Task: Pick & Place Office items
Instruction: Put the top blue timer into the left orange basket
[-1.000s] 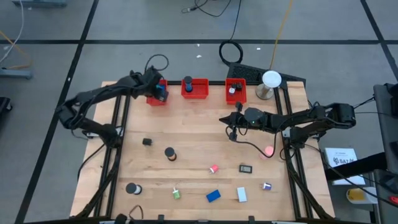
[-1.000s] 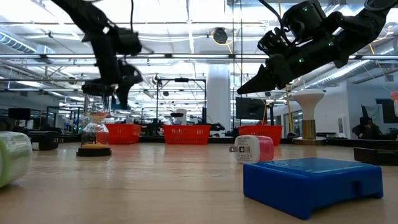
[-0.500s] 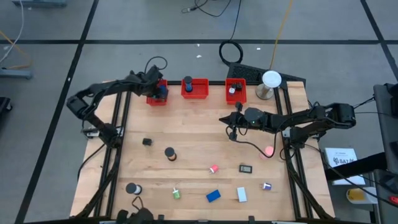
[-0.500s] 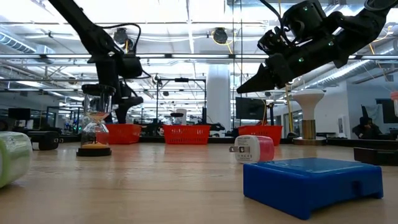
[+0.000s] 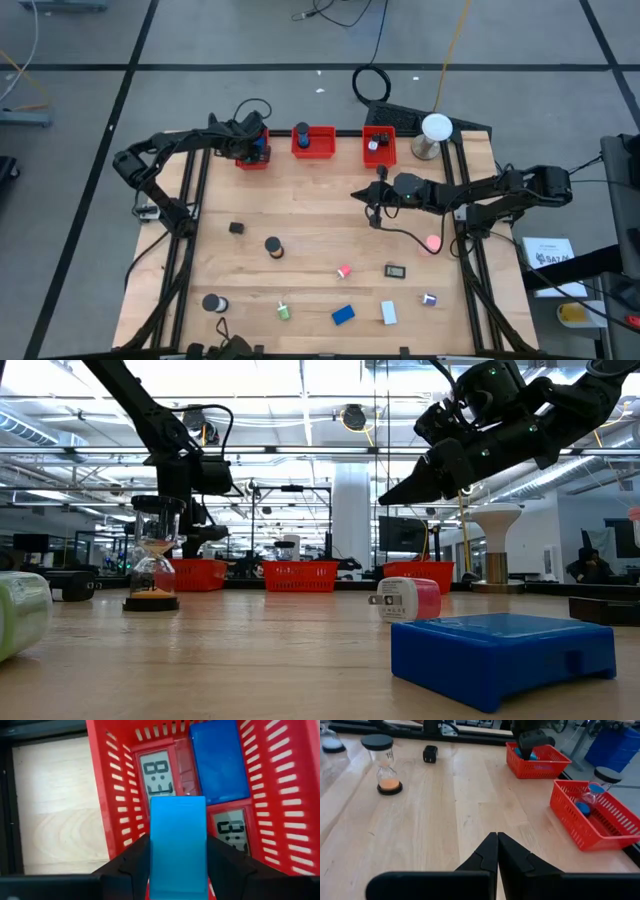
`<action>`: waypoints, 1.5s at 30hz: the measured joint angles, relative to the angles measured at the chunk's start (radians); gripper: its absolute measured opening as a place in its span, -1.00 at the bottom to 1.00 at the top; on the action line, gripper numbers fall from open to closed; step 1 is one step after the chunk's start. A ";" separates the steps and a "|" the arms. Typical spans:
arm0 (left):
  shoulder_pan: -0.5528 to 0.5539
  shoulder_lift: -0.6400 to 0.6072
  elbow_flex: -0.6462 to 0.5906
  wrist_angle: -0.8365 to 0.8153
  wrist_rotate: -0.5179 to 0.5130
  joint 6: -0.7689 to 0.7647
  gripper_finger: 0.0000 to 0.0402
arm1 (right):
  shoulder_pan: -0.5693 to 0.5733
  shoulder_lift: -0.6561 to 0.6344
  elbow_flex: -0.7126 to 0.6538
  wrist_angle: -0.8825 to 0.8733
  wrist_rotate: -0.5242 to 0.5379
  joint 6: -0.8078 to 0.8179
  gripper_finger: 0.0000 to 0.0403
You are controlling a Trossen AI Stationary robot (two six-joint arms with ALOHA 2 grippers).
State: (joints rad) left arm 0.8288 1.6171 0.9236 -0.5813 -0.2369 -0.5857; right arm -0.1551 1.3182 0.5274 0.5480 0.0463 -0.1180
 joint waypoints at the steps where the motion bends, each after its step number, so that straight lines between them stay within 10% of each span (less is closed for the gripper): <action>1: 0.000 0.001 0.000 0.004 0.000 -0.002 -0.20 | 0.000 0.000 0.000 0.004 0.000 0.000 -1.00; 45: -0.007 -0.080 0.000 -0.028 -0.027 0.089 -0.04 | 0.000 0.000 0.000 0.003 0.000 -0.003 -1.00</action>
State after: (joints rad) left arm 0.8219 1.5367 0.9237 -0.6089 -0.2643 -0.4963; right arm -0.1551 1.3182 0.5274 0.5507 0.0465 -0.1207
